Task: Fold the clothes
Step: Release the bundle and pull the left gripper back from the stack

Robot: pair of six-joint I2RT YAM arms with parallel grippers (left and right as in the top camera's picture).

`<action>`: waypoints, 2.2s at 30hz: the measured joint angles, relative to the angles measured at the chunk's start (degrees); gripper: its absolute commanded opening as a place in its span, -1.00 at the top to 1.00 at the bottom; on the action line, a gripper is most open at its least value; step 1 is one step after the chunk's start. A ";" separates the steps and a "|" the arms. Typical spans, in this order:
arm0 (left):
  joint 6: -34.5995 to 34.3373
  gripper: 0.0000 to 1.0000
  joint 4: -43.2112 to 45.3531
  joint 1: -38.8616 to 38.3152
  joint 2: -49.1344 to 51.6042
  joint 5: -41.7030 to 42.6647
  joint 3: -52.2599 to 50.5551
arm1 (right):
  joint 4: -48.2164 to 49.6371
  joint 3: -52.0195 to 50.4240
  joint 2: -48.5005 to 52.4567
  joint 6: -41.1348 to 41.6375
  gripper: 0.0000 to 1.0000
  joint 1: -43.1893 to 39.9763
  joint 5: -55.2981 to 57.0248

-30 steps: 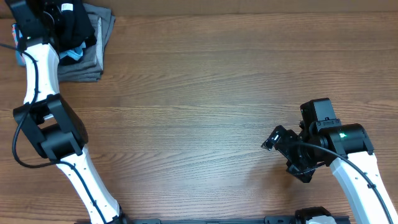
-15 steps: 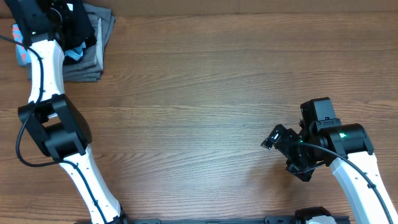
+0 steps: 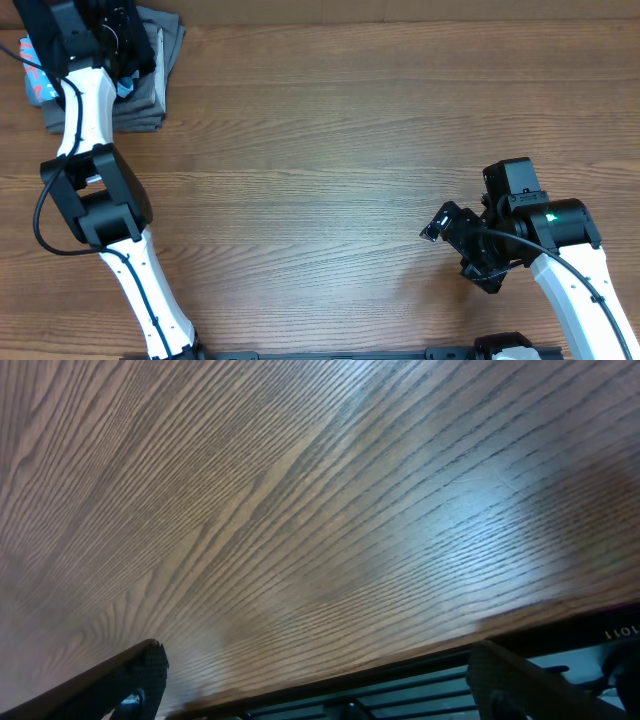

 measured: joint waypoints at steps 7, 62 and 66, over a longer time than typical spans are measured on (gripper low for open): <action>-0.07 -1.00 -6.21 0.00 -8.76 6.27 0.13 | 0.87 0.04 0.00 -1.42 -1.00 0.00 -0.02; 3.28 -1.00 -39.69 0.00 -88.85 20.79 -62.75 | 40.02 -11.28 -18.95 -16.09 -1.00 0.00 9.42; 3.28 -1.00 -37.86 0.00 -85.00 20.61 -62.75 | 44.28 -11.28 -16.06 -16.09 -1.00 0.00 9.79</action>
